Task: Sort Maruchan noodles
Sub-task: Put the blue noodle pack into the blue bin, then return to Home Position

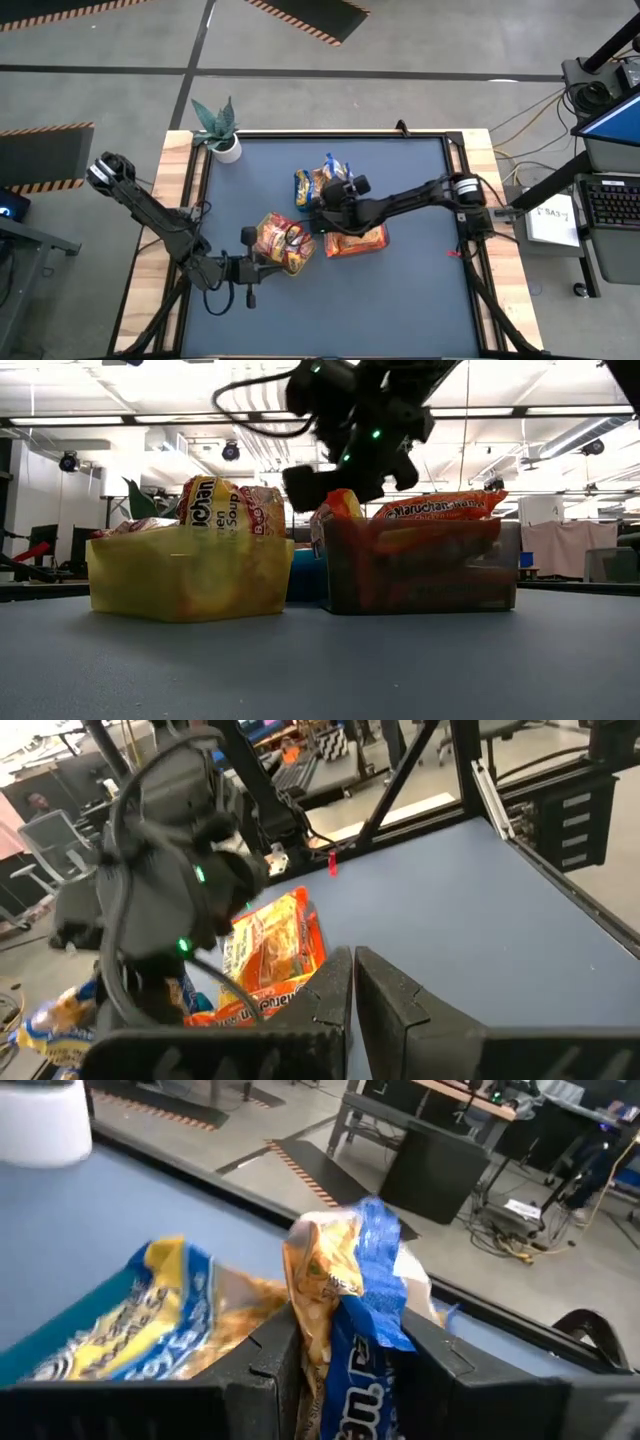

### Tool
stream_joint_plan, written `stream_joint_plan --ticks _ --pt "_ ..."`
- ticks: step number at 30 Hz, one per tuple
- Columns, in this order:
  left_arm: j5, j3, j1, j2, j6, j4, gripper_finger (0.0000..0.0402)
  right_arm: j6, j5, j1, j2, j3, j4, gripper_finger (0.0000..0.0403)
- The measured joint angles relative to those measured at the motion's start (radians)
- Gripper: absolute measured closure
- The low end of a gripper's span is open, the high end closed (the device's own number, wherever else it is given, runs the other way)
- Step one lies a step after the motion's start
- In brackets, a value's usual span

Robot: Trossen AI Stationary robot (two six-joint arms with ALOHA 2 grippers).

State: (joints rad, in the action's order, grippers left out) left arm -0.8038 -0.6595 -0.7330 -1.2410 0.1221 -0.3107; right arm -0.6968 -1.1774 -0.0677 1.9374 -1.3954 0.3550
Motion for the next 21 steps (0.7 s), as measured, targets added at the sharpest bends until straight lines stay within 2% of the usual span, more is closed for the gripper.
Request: stream_joint_plan --ticks 5,11,16,21 --pt "0.001 0.000 -0.001 -0.004 -0.007 -0.009 0.0402 0.017 0.000 0.000 0.074 -0.048 0.006 0.0286" --pt "0.001 0.000 -0.002 -0.004 -0.014 -0.022 0.0402 0.003 0.052 -0.002 0.087 -0.057 0.008 0.0248" --pt "0.001 0.000 -0.002 -0.005 -0.018 -0.038 0.0402 0.014 0.085 -0.007 0.051 -0.055 0.028 0.0211" --pt "0.001 0.000 -0.002 -0.006 -0.040 -0.039 0.0402 0.014 0.112 -0.021 -0.039 -0.055 0.111 0.0189"
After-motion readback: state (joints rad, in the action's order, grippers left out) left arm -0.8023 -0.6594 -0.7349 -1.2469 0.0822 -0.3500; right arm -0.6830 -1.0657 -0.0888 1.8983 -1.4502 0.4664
